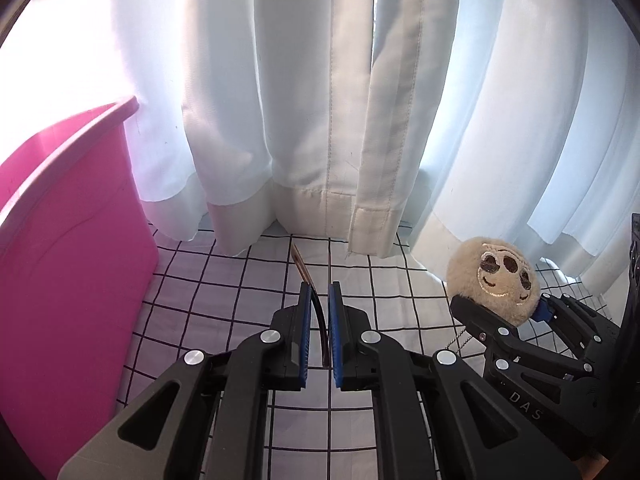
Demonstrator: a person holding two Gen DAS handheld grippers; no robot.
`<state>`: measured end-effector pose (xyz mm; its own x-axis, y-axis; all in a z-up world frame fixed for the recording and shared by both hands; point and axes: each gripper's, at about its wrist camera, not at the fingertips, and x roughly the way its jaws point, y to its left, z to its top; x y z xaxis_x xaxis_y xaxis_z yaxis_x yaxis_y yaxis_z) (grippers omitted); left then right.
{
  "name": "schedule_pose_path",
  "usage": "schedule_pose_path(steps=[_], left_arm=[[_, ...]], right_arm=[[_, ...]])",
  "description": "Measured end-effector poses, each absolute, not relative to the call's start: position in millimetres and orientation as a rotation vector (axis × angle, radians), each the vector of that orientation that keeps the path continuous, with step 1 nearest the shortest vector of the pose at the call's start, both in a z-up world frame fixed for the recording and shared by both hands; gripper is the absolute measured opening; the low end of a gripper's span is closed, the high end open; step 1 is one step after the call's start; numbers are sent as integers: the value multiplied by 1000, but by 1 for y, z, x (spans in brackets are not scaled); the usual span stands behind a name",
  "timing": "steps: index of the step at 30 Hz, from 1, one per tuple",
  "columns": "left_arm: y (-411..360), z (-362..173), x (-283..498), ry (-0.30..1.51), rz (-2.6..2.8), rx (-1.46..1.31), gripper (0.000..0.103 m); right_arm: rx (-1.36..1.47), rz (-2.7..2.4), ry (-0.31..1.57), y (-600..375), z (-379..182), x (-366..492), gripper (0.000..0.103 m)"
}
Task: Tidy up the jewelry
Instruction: 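Carry the sloth keychain and hair clip over the pink tub and release both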
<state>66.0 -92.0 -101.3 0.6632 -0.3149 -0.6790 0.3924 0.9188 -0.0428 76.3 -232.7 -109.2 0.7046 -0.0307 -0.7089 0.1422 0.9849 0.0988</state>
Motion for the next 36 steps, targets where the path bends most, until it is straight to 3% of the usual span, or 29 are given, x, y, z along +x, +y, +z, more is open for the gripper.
schedule_pose_path(steps=[10, 21, 29, 36], left_arm=[[-38, -17, 57, 627, -320, 61, 9], [91, 67, 55, 515, -38, -14, 10], [180, 34, 79, 696, 172, -55, 11], [200, 0, 95, 847, 232, -85, 15]], right_arm=[[96, -11, 656, -179, -27, 88, 52], [43, 229, 569, -49, 48, 126, 52], [-46, 378, 704, 51, 35, 171, 52], [-107, 365, 861, 82, -1, 213, 52]])
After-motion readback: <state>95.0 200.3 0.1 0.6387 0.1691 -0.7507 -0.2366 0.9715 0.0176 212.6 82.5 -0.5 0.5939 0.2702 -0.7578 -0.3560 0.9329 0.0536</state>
